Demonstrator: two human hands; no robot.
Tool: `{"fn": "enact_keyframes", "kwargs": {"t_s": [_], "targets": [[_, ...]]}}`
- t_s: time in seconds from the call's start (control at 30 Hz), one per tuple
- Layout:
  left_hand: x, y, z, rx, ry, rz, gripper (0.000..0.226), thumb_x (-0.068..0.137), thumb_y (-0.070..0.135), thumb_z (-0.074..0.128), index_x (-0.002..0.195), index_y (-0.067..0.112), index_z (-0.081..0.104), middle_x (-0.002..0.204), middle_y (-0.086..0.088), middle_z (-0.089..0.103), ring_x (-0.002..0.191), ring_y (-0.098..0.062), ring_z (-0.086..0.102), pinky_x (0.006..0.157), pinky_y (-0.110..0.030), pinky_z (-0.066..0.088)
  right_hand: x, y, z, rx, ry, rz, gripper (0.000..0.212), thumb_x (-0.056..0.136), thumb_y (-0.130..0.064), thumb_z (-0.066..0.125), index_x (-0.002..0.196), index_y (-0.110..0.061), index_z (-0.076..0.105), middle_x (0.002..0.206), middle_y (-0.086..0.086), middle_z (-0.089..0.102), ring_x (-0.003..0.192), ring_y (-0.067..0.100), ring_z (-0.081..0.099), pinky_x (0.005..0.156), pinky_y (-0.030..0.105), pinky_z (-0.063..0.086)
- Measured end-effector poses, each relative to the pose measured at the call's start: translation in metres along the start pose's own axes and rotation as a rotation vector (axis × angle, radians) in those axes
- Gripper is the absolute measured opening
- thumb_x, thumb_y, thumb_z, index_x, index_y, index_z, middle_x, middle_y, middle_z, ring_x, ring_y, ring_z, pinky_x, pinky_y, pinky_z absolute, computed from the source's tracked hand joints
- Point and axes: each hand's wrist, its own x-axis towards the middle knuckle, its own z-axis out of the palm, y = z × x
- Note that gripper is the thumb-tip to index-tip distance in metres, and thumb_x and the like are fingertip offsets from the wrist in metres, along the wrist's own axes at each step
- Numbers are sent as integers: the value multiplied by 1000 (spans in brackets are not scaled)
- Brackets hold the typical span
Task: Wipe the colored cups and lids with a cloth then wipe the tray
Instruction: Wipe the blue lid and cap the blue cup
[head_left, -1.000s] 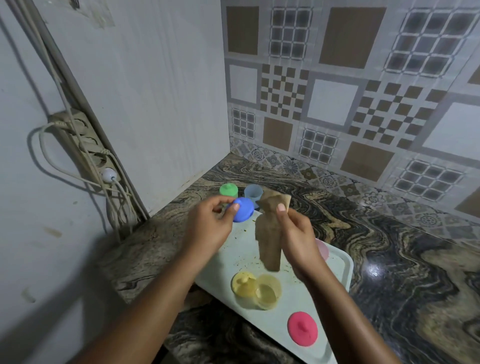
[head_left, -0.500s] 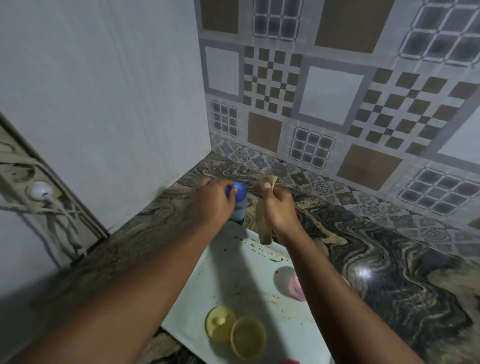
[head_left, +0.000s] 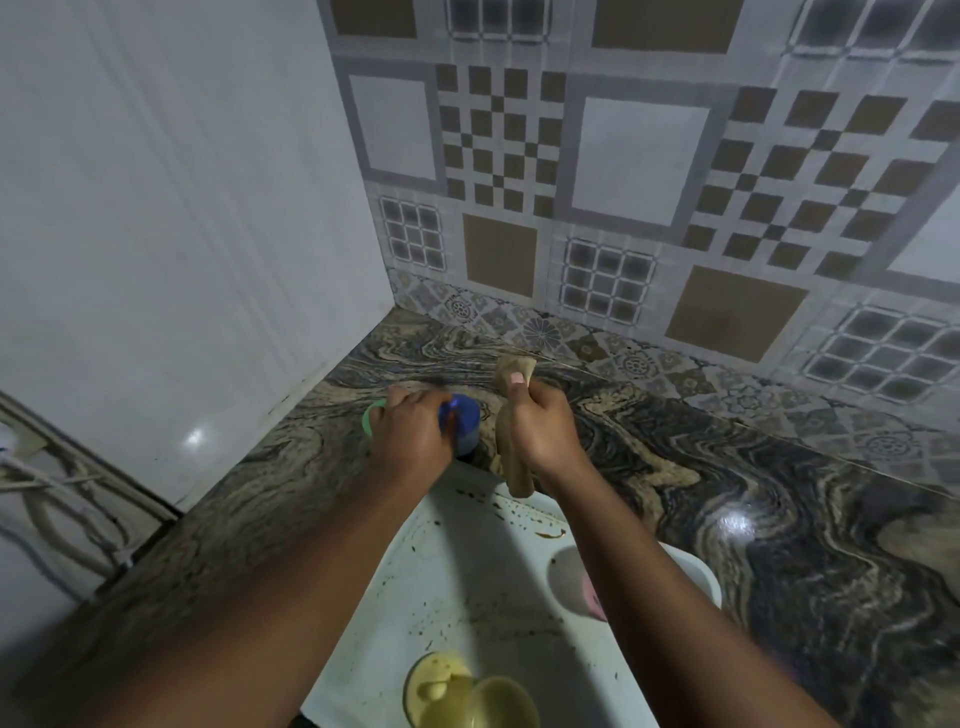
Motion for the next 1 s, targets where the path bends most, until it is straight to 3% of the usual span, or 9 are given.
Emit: {"fn": "enact_keyframes", "kwargs": {"t_s": [0.17, 0.33, 0.57, 0.73, 0.87, 1.0], "targets": [[-5, 1, 2, 60, -2, 134, 44, 92, 43, 58, 136, 38, 56, 135, 8, 61, 121, -26, 47, 88, -40, 32, -2, 4, 1, 7, -8, 12, 46, 108, -35, 42, 67, -15, 47, 62, -1, 45, 61, 17, 43, 65, 34, 33], [-5, 5, -1, 180, -52, 193, 56, 83, 64, 59, 130, 33, 55, 134, 5, 57, 121, -28, 45, 86, -43, 36, -5, 1, 0, 10, -24, 15, 42, 109, -34, 41, 74, -14, 53, 68, 0, 50, 64, 15, 46, 62, 34, 34], [-7, 11, 1, 246, -141, 181, 57, 84, 50, 64, 137, 36, 48, 147, 2, 45, 130, -28, 38, 95, -45, 33, -7, -2, -2, 25, -12, 11, 46, 109, -34, 41, 68, -14, 48, 62, -1, 44, 60, 15, 42, 60, 32, 32], [-6, 16, 3, 268, -151, 163, 52, 83, 51, 66, 130, 36, 50, 140, -2, 49, 126, -31, 41, 94, -46, 34, -8, -2, -7, 33, -12, 1, 53, 109, -36, 39, 94, 9, 61, 72, 7, 51, 68, 20, 47, 66, 34, 36], [-2, 23, -1, 292, -161, 153, 51, 80, 50, 68, 124, 33, 51, 134, -4, 53, 123, -34, 43, 94, -48, 35, -9, -4, -8, 36, -4, -6, 49, 109, -36, 40, 91, 5, 61, 74, 6, 53, 70, 20, 49, 66, 34, 37], [-4, 26, -14, 251, -150, 166, 57, 80, 53, 68, 129, 31, 52, 144, -4, 46, 129, -32, 40, 99, -47, 34, -10, -7, -10, 32, -2, -16, 49, 108, -37, 40, 100, 5, 65, 80, 12, 61, 76, 22, 54, 71, 37, 44]]}}
